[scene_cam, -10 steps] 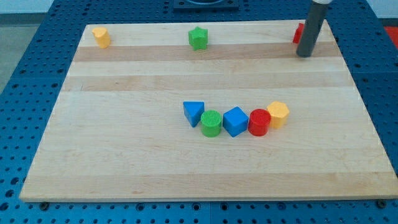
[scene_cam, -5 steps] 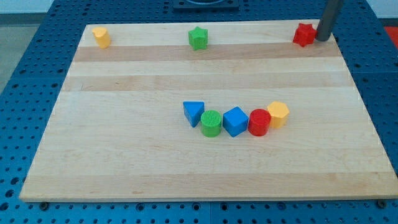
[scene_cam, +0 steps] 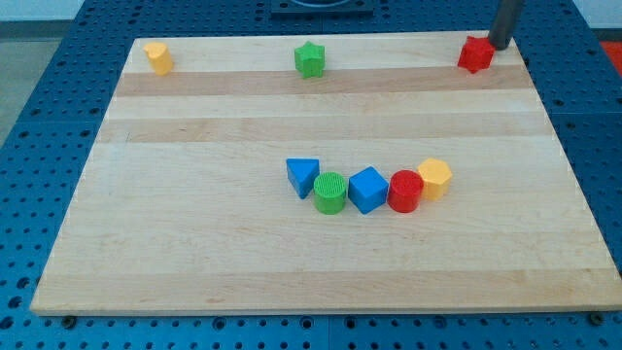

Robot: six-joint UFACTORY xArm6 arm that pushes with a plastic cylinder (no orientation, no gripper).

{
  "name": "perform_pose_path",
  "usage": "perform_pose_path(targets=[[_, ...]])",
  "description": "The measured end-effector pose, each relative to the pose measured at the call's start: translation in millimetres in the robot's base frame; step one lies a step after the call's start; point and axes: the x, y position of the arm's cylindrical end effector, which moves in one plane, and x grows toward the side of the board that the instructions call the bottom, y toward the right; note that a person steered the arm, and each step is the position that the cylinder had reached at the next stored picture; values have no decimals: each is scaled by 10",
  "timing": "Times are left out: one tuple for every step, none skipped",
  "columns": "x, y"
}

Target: Move red star to the top of yellow hexagon

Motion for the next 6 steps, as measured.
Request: perform_pose_path(targets=[[47, -1], [58, -6], [47, -73], [47, -184], [47, -280], [47, -332]])
